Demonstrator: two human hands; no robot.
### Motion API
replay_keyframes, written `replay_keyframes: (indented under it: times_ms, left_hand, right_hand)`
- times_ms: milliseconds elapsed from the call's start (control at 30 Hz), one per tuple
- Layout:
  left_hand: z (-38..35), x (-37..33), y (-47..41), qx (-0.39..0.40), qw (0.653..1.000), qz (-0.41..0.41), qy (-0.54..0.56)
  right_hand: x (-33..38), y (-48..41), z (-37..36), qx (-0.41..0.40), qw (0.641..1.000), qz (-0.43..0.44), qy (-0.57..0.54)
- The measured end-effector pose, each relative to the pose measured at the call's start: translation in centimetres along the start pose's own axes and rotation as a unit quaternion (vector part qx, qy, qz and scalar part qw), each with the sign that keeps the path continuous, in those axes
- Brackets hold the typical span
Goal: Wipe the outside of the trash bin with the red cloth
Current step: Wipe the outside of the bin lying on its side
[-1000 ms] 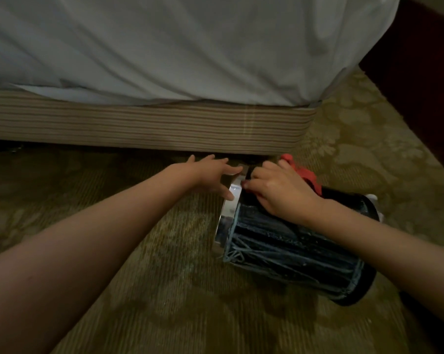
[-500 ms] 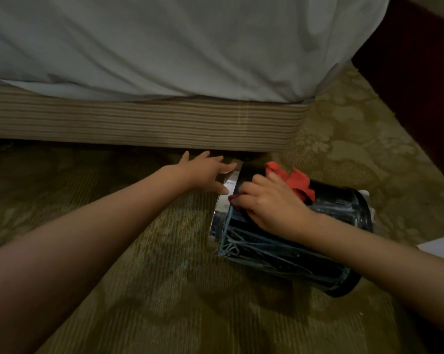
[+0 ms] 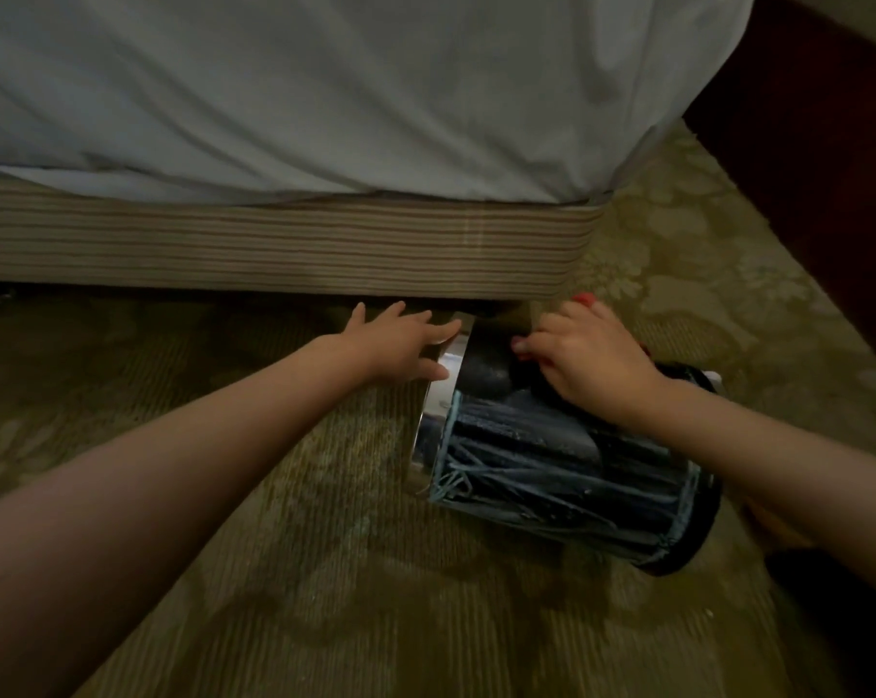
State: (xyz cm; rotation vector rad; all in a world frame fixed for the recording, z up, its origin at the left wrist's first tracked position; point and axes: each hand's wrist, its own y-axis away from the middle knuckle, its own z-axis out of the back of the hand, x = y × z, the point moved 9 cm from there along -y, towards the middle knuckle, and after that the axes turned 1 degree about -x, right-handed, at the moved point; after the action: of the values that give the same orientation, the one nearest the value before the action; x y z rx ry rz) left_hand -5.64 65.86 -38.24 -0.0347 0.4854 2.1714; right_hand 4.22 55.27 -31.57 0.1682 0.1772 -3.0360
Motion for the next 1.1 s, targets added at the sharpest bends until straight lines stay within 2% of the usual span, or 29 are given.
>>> replay_keyframes:
  times_ms: [67, 100, 233, 267, 400, 467, 567, 600, 633, 733, 767, 800, 933, 967, 1100]
  left_hand:
    - [0.3, -0.2, 0.0, -0.003, 1.000, -0.005, -0.013]
    - [0.4, -0.3, 0.0, -0.003, 1.000, -0.008, -0.019]
    - [0.0, -0.2, 0.6, 0.000, 1.000, -0.007, -0.018]
    - [-0.1, -0.2, 0.7, 0.000, 1.000, -0.005, -0.016]
    - [0.3, -0.4, 0.2, -0.009, 1.000, 0.002, -0.014]
    - [0.2, -0.2, 0.0, -0.010, 1.000, -0.002, -0.020]
    - [-0.7, 0.5, 0.2, -0.009, 1.000, -0.008, 0.001]
    - [-0.9, 0.5, 0.4, -0.011, 1.000, -0.007, 0.008]
    - [-1.0, 0.5, 0.5, -0.015, 1.000, -0.007, 0.012]
    - [-0.9, 0.1, 0.6, -0.024, 1.000, -0.012, 0.011]
    - [-0.9, 0.2, 0.6, -0.022, 1.000, -0.010, 0.006]
    - [-0.8, 0.3, 0.7, -0.019, 1.000, -0.007, 0.003]
    - [-0.6, -0.1, 1.0, -0.012, 1.000, -0.004, -0.016]
    - [-0.5, -0.4, 1.1, -0.012, 1.000, -0.004, -0.018]
    - [0.3, -0.9, 1.0, -0.006, 0.999, -0.001, -0.031]
  right_hand:
    - [-1.2, 0.0, -0.3, 0.004, 0.999, -0.032, -0.001]
    - [-0.3, -0.2, -0.3, 0.004, 1.000, -0.021, -0.008]
    - [6.3, 0.5, -0.2, 0.006, 0.989, 0.141, -0.047]
    - [6.5, 0.6, -0.3, 0.016, 0.988, 0.148, -0.047]
    - [1.7, -1.6, -0.5, -0.003, 0.999, -0.026, -0.019]
    - [2.6, -1.7, -0.6, -0.002, 1.000, -0.006, -0.015]
    - [5.6, -0.3, -0.5, -0.004, 0.992, 0.124, -0.031]
    - [5.1, -0.4, -0.6, 0.005, 0.991, 0.131, -0.025]
    - [3.9, -1.0, -0.7, 0.014, 0.995, 0.101, -0.018]
    - [-1.1, -1.9, -1.1, 0.009, 0.996, -0.081, -0.021]
    - [-0.9, -1.9, -1.2, 0.002, 0.995, -0.093, -0.020]
    - [0.1, -1.9, -1.2, -0.005, 0.997, -0.078, -0.026]
    - [6.0, -0.6, -0.8, -0.010, 0.994, 0.085, -0.065]
    - [5.7, -0.8, -0.7, -0.002, 0.995, 0.085, -0.059]
    - [1.6, -2.7, -0.9, 0.008, 0.998, -0.044, -0.049]
